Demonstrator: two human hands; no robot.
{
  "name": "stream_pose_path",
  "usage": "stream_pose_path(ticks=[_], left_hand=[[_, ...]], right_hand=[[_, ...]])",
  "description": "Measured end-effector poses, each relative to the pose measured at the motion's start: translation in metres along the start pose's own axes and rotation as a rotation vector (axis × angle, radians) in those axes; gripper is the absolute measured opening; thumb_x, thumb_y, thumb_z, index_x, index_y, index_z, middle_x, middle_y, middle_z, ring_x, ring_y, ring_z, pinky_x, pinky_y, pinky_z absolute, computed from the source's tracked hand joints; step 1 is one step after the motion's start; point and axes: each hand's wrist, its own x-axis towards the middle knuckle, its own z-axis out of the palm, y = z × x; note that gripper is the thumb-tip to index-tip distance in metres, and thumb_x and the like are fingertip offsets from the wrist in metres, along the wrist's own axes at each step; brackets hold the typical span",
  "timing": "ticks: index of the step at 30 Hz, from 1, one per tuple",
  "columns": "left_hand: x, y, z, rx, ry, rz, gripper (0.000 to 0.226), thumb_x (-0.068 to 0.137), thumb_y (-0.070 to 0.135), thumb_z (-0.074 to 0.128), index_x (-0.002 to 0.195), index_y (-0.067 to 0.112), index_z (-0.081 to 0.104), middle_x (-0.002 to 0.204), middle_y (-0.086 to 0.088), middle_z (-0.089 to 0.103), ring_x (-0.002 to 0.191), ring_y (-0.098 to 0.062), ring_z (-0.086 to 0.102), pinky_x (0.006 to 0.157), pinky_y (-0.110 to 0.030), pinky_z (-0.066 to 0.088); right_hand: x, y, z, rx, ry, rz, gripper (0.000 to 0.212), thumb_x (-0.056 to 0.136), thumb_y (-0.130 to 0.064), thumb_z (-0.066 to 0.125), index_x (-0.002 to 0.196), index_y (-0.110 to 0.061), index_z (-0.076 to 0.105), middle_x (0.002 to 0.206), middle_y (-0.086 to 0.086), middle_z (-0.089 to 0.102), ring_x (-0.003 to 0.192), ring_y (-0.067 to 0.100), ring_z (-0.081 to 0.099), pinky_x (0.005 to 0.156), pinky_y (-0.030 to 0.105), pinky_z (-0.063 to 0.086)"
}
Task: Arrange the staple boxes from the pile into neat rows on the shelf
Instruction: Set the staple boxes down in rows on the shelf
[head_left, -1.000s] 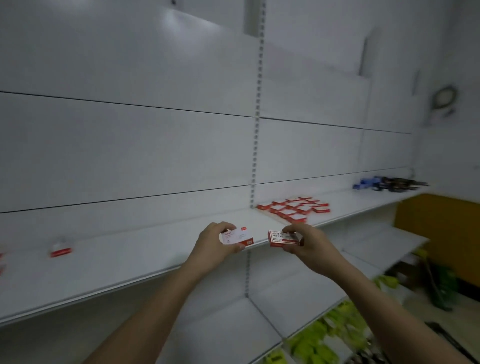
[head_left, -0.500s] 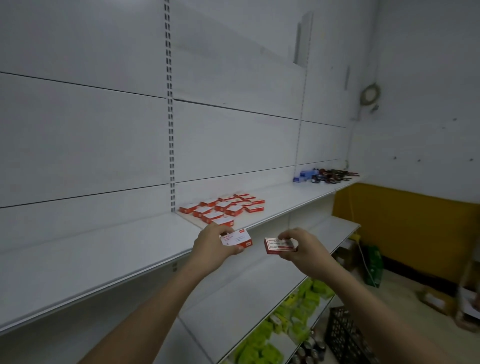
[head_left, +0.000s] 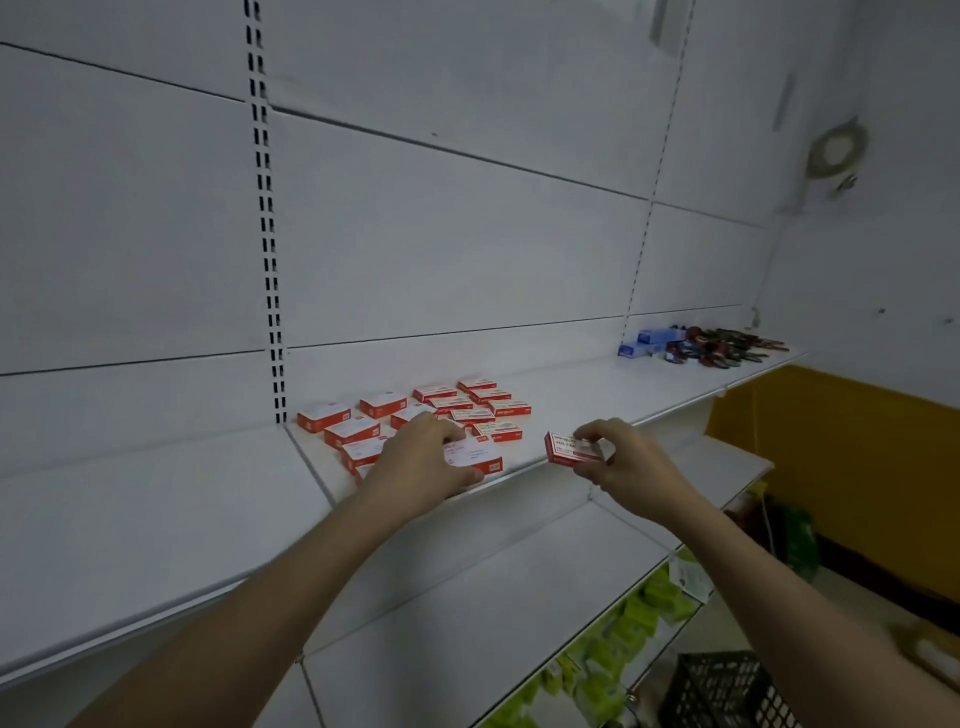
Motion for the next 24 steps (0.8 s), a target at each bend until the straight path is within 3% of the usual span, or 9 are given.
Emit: stream_pose_path(ticks=[3, 6, 10, 12, 15, 18, 24], left_hand=[[0.019, 0.008, 0.014, 0.056, -0.017, -0.043, 0.060, 0.080, 0.040, 0.072, 0.133, 0.018, 0.055, 0.133, 0.000, 0.053, 0.114, -0.016, 0.051, 0.079, -0.021, 0.034], [0.032, 0.015, 0.031, 0.100, 0.010, -0.119, 0.059, 0.079, 0.037, 0.074, 0.132, 0.017, 0.056, 0.131, 0.000, 0.055, 0.109, -0.016, 0.053, 0.078, -0.022, 0.035], [0.045, 0.027, 0.057, 0.137, 0.069, -0.247, 0.057, 0.079, 0.033, 0.073, 0.130, 0.016, 0.057, 0.126, -0.001, 0.057, 0.089, -0.011, 0.049, 0.064, -0.016, 0.036], [0.051, 0.034, 0.071, 0.182, 0.087, -0.302, 0.058, 0.079, 0.034, 0.073, 0.131, 0.019, 0.055, 0.128, -0.001, 0.055, 0.095, -0.013, 0.052, 0.071, -0.018, 0.042], [0.056, 0.043, 0.084, 0.246, 0.161, -0.404, 0.053, 0.080, 0.033, 0.074, 0.129, 0.024, 0.053, 0.131, 0.000, 0.055, 0.112, -0.019, 0.056, 0.094, -0.033, 0.048], [0.057, 0.047, 0.093, 0.302, 0.244, -0.495, 0.040, 0.083, 0.032, 0.071, 0.121, 0.026, 0.058, 0.126, 0.001, 0.059, 0.109, -0.018, 0.057, 0.095, -0.034, 0.045], [0.057, 0.057, 0.105, 0.371, 0.320, -0.584, 0.036, 0.086, 0.029, 0.069, 0.120, 0.021, 0.062, 0.123, 0.001, 0.060, 0.107, -0.016, 0.057, 0.092, -0.030, 0.045]], right_hand=[[0.037, 0.020, 0.013, 0.026, -0.001, -0.029, 0.040, 0.084, -0.025, 0.070, 0.122, -0.021, 0.057, 0.118, 0.000, 0.058, 0.088, 0.015, 0.061, 0.066, 0.024, 0.050], [0.075, 0.041, 0.025, 0.009, -0.052, -0.090, 0.038, 0.085, -0.023, 0.069, 0.122, -0.020, 0.057, 0.120, 0.002, 0.058, 0.090, 0.014, 0.058, 0.075, 0.028, 0.051], [0.121, 0.067, 0.036, 0.003, -0.120, -0.232, 0.035, 0.086, -0.023, 0.068, 0.119, -0.020, 0.058, 0.120, 0.000, 0.060, 0.094, 0.012, 0.052, 0.082, 0.028, 0.046], [0.138, 0.080, 0.038, 0.028, -0.136, -0.266, 0.032, 0.085, -0.024, 0.068, 0.116, -0.019, 0.059, 0.118, 0.000, 0.062, 0.097, 0.015, 0.055, 0.082, 0.031, 0.047], [0.157, 0.097, 0.044, 0.057, -0.177, -0.303, 0.029, 0.084, -0.024, 0.069, 0.111, -0.017, 0.062, 0.114, 0.003, 0.063, 0.098, 0.018, 0.057, 0.081, 0.028, 0.044], [0.171, 0.107, 0.051, 0.095, -0.221, -0.360, 0.024, 0.085, -0.023, 0.069, 0.108, -0.016, 0.064, 0.114, 0.004, 0.063, 0.100, 0.019, 0.057, 0.083, 0.028, 0.043], [0.177, 0.116, 0.066, 0.248, -0.217, -0.450, 0.022, 0.090, -0.008, 0.058, 0.108, -0.012, 0.069, 0.118, 0.007, 0.061, 0.103, 0.021, 0.058, 0.089, 0.024, 0.042]])
